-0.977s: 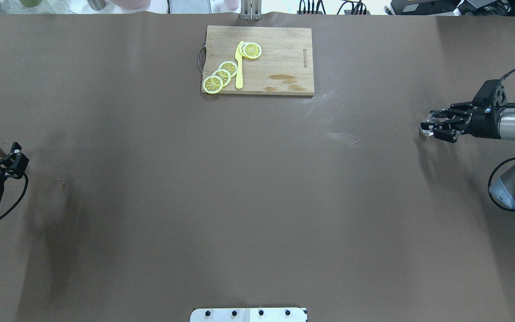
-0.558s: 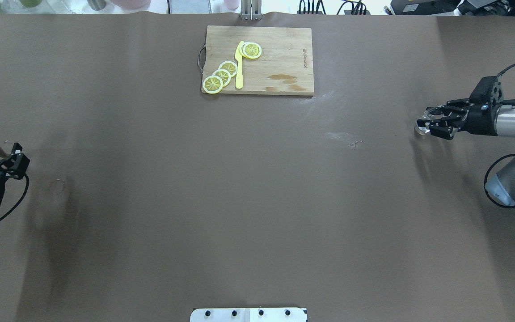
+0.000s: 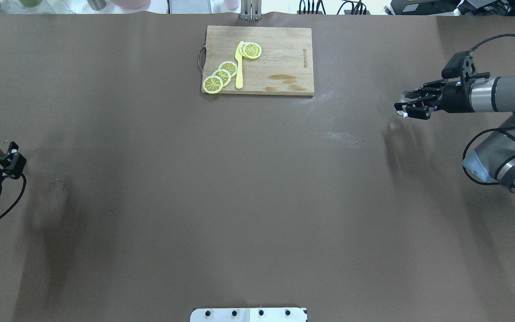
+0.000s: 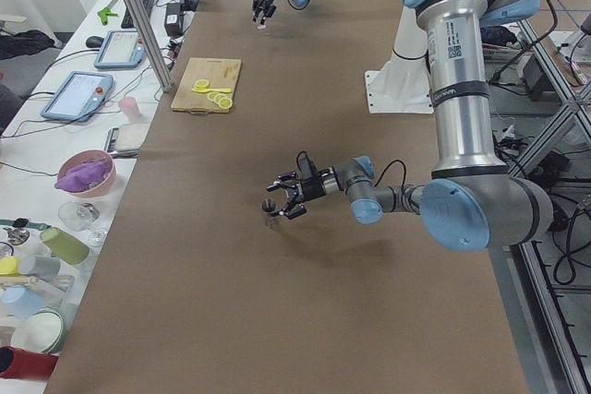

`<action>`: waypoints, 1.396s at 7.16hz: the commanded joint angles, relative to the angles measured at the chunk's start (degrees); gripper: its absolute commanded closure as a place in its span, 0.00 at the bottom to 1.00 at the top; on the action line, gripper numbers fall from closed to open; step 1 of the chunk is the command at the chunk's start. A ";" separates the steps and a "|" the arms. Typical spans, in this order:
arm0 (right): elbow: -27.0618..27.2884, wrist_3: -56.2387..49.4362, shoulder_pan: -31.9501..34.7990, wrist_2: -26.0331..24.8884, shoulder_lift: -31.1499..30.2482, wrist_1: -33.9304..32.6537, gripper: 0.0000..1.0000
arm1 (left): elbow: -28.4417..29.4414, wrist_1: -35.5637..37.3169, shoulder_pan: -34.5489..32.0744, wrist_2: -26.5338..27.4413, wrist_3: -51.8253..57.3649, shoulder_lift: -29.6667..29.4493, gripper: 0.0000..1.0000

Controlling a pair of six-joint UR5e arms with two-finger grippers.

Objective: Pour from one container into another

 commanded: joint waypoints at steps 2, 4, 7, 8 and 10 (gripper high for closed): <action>3.10 -0.55 -0.03 1.50 6.05 -10.10 1.00 | 3.44 -2.83 0.17 -0.05 -0.25 -0.95 0.03; 3.19 -2.56 0.06 1.51 7.91 -12.13 1.00 | 4.32 -3.01 0.26 0.04 -0.34 -1.12 0.03; 8.07 -2.67 -0.12 0.98 8.18 -17.36 1.00 | 6.07 -4.86 1.14 0.04 -0.52 -2.00 0.05; 11.94 -2.75 -0.38 1.06 7.48 -20.54 1.00 | 7.73 -6.69 1.14 0.04 -0.52 -2.35 0.07; 13.64 -2.67 -1.34 1.77 7.13 -20.75 1.00 | 7.93 -7.14 1.14 0.04 -0.52 -2.35 0.24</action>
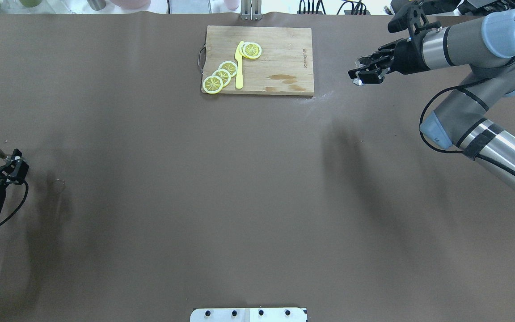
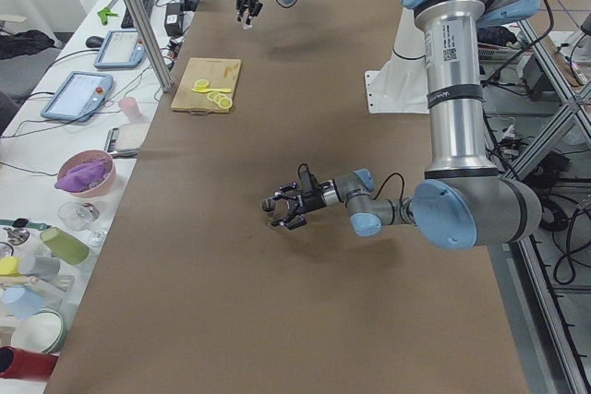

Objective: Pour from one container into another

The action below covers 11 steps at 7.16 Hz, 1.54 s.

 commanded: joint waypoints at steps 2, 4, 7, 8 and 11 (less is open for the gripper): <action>1.74 -0.07 -1.67 1.06 -1.27 -0.19 1.00 | 0.36 -1.04 -0.08 0.00 -0.01 0.03 0.45; 1.92 -0.16 -2.89 1.33 -1.01 -0.62 1.00 | 0.44 -1.31 0.01 0.00 -0.01 0.03 0.45; 2.89 -2.16 -3.16 1.77 -0.92 -1.23 1.00 | 0.88 -1.31 0.36 -0.09 -0.09 0.03 0.45; 4.02 -4.27 -2.81 1.77 -0.75 -4.20 1.00 | 1.14 -1.48 0.28 -0.09 -0.09 -0.06 0.45; 8.95 -11.35 -0.35 4.64 -0.84 -10.80 1.00 | 1.76 -1.40 0.28 -0.09 -1.32 -0.06 0.49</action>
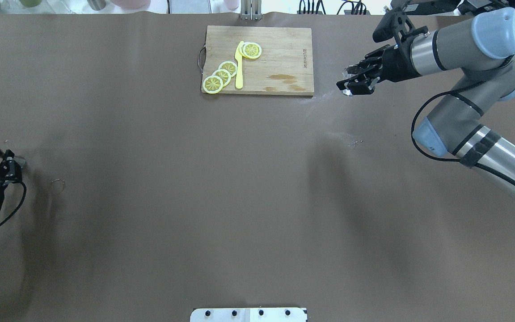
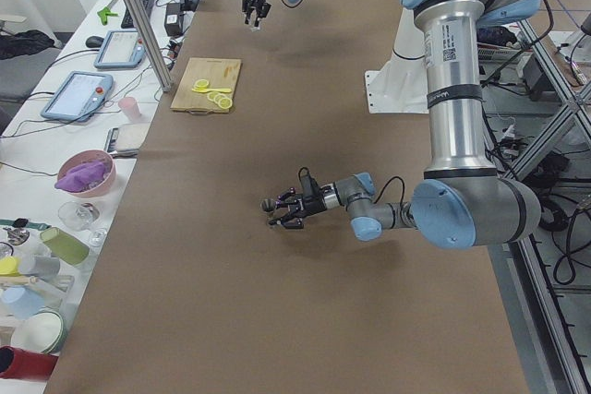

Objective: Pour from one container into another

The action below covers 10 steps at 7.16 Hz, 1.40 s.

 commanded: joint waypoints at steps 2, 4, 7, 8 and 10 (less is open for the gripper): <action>3.60 -6.34 -0.32 2.16 -0.50 -4.58 1.00 | 0.17 0.09 0.26 0.02 -0.24 -0.02 0.50; 6.51 -6.87 -2.16 1.55 -2.61 -5.46 1.00 | 0.08 0.09 0.26 -0.07 -0.24 -0.11 0.63; 6.51 -9.23 -3.49 -0.02 -2.79 -5.64 1.00 | -0.88 0.09 0.17 0.20 0.11 -0.02 1.00; 6.68 -10.46 -3.58 -1.52 -2.97 -5.98 1.00 | -1.58 0.09 0.17 0.55 0.19 -0.02 1.00; 9.91 -10.48 -3.66 -1.62 -2.71 -12.18 1.00 | -1.76 0.27 0.17 1.08 0.28 0.06 1.00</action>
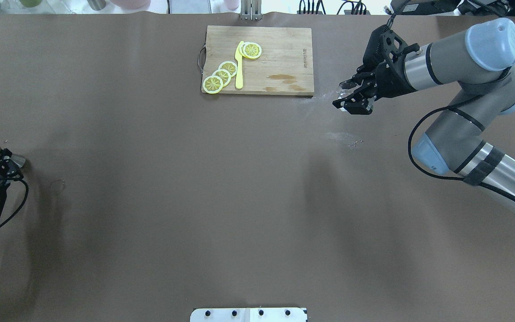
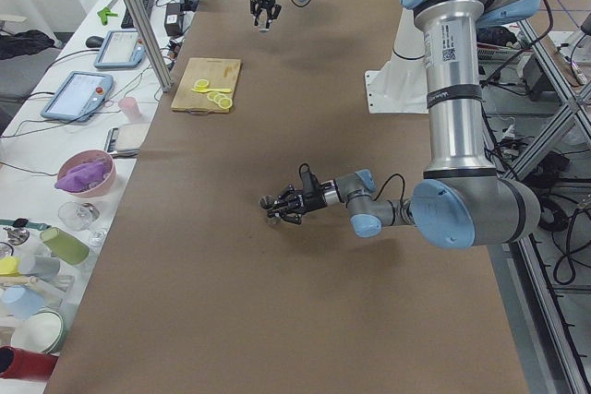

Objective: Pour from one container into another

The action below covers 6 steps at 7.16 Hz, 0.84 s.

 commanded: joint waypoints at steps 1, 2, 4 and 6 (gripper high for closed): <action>4.66 -0.05 -0.25 -0.88 0.29 -7.97 1.00 | -0.96 0.09 -0.12 0.26 0.34 0.06 1.00; 5.03 0.65 -1.21 -4.71 0.29 -8.09 1.00 | -2.19 0.53 -0.12 0.34 0.69 0.24 1.00; 6.43 0.83 -2.01 -4.94 -0.06 -8.44 1.00 | -4.99 0.45 -0.21 0.26 15.30 0.24 1.00; 6.18 0.92 -2.62 -4.75 -0.15 -8.27 1.00 | -10.60 0.53 -0.56 -0.18 22.80 0.06 1.00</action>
